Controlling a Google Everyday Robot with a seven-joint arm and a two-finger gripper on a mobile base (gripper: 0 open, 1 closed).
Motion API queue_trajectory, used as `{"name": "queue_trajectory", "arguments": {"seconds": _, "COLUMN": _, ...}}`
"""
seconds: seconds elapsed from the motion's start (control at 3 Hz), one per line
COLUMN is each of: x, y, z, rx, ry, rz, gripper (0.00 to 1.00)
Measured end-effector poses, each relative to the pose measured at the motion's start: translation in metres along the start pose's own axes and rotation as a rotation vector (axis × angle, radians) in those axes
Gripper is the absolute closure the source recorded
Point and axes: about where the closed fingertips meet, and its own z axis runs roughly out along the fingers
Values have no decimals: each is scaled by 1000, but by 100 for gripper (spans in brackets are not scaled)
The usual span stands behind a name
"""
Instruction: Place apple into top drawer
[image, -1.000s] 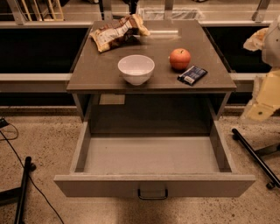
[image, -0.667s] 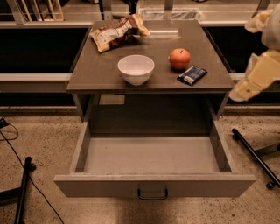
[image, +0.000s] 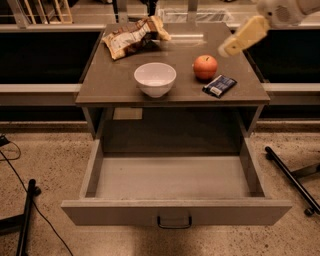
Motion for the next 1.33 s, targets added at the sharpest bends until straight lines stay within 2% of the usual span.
{"name": "queue_trajectory", "arguments": {"seconds": 0.33, "x": 1, "y": -53, "z": 84, "rx": 14, "ry": -48, "rz": 123, "gripper": 0}}
{"name": "queue_trajectory", "arguments": {"seconds": 0.67, "x": 24, "y": -66, "z": 148, "rx": -8, "ry": 12, "rz": 176, "gripper": 0}}
{"name": "queue_trajectory", "arguments": {"seconds": 1.0, "x": 24, "y": -66, "z": 149, "rx": -10, "ry": 13, "rz": 175, "gripper": 0}}
{"name": "queue_trajectory", "arguments": {"seconds": 1.33, "x": 49, "y": -55, "z": 159, "rx": -55, "ry": 1, "rz": 257, "gripper": 0}}
